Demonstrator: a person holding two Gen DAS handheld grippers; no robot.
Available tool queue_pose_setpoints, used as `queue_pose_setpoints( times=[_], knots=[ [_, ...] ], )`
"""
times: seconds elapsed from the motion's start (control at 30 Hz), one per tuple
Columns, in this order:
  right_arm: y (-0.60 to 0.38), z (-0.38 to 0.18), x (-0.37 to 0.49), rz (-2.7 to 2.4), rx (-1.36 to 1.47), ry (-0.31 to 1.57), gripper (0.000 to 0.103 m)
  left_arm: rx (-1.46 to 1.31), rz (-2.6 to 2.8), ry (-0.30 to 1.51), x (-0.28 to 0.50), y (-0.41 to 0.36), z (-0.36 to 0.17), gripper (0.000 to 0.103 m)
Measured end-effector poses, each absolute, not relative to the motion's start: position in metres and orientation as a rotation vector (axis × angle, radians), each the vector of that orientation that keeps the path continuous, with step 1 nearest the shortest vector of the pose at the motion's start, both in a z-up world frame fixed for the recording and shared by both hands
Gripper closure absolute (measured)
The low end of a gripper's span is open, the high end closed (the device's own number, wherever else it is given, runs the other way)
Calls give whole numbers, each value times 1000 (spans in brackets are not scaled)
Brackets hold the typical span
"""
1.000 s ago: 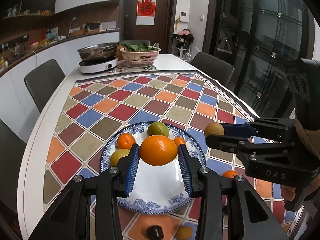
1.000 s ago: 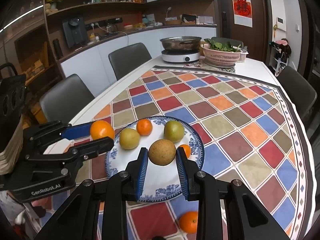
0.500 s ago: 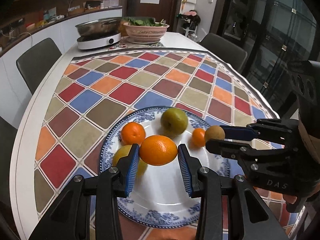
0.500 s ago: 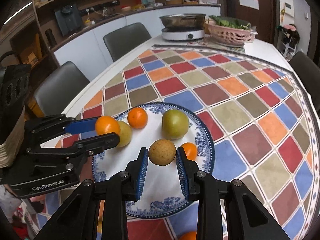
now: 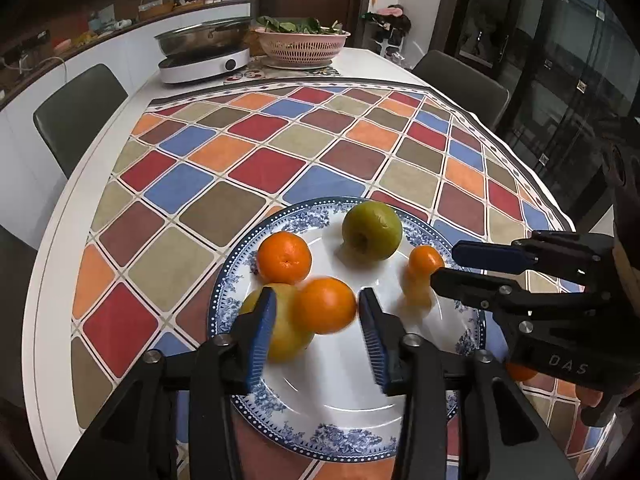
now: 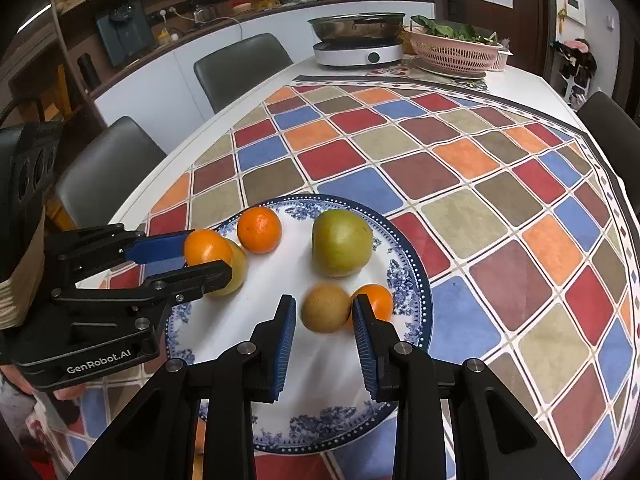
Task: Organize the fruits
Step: 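Lower both fruits onto the plate and open both grippers, then withdraw both open grippers from the plate toward the remaining fruit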
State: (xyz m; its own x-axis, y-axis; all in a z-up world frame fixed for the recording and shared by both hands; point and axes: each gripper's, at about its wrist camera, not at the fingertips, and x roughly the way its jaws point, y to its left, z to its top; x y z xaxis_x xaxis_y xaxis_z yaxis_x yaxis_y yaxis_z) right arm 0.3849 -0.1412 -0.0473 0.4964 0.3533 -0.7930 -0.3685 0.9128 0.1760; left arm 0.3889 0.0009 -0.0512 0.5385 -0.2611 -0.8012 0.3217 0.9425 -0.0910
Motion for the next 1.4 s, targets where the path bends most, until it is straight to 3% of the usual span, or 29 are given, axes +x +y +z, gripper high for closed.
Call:
queue_pose_setpoints(
  times=[0.1,0.67,0.87,0.97,1.4],
  knots=[
    [-143,-44,384,429,-9,949,66,73,-339,923,385,1,-45,56],
    [-159,16,319,407,-23,804,66,108,-301,766,304,-3,15,55],
    [-162,33,287,401,-24,755,66,102,-301,719,270,-4,30,50],
    [-163,38,270,391,-28,732,60,102,-297,704,255,-5,34,48],
    [-167,42,212,376,-9,710,60,118,-288,634,195,-6,42,37]
  ],
)
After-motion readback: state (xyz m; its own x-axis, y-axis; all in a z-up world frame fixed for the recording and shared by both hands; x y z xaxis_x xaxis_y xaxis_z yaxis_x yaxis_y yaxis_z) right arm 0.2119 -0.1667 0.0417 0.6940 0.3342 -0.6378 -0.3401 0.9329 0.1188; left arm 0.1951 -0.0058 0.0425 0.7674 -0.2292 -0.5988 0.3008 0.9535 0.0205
